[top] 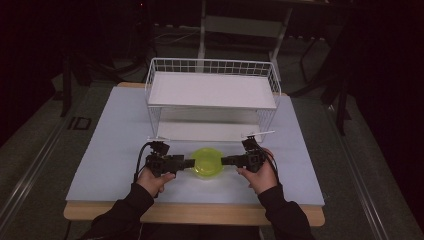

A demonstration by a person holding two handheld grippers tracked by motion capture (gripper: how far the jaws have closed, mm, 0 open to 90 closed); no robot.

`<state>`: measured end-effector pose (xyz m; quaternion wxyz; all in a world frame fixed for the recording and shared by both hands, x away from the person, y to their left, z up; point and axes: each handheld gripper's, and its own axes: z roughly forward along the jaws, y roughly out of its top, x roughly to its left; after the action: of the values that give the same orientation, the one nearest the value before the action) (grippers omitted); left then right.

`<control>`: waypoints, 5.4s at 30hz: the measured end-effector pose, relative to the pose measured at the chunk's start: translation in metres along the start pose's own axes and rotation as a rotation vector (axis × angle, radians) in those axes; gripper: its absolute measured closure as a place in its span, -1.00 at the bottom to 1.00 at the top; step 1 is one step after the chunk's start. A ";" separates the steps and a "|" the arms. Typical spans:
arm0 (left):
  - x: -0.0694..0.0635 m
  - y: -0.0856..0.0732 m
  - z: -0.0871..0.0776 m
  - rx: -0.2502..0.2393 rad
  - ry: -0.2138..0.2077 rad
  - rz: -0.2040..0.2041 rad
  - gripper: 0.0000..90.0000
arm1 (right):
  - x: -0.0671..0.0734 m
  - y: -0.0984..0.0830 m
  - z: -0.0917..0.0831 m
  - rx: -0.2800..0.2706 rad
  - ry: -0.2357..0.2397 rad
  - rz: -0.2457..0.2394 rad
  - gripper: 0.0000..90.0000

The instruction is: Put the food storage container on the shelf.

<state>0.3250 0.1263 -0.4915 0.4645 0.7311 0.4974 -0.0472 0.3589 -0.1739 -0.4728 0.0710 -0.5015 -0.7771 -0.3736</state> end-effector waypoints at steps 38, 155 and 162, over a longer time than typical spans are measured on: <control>-0.032 0.026 -0.028 -0.002 0.006 -0.073 0.81 | 0.048 0.009 -0.027 -0.081 -0.026 -0.074 0.78; -0.057 0.043 -0.064 -0.310 0.019 0.256 -0.80 | 0.066 0.126 -0.057 -0.210 -0.112 -0.199 1.00; -0.036 0.003 -0.057 -0.343 0.075 0.241 -0.98 | 0.064 0.131 -0.045 -0.227 -0.108 -0.182 1.00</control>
<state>0.2872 0.1431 -0.4384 0.5656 0.6969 0.4240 0.1211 0.4244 -0.1284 -0.3432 -0.0622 -0.4533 -0.7748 -0.4363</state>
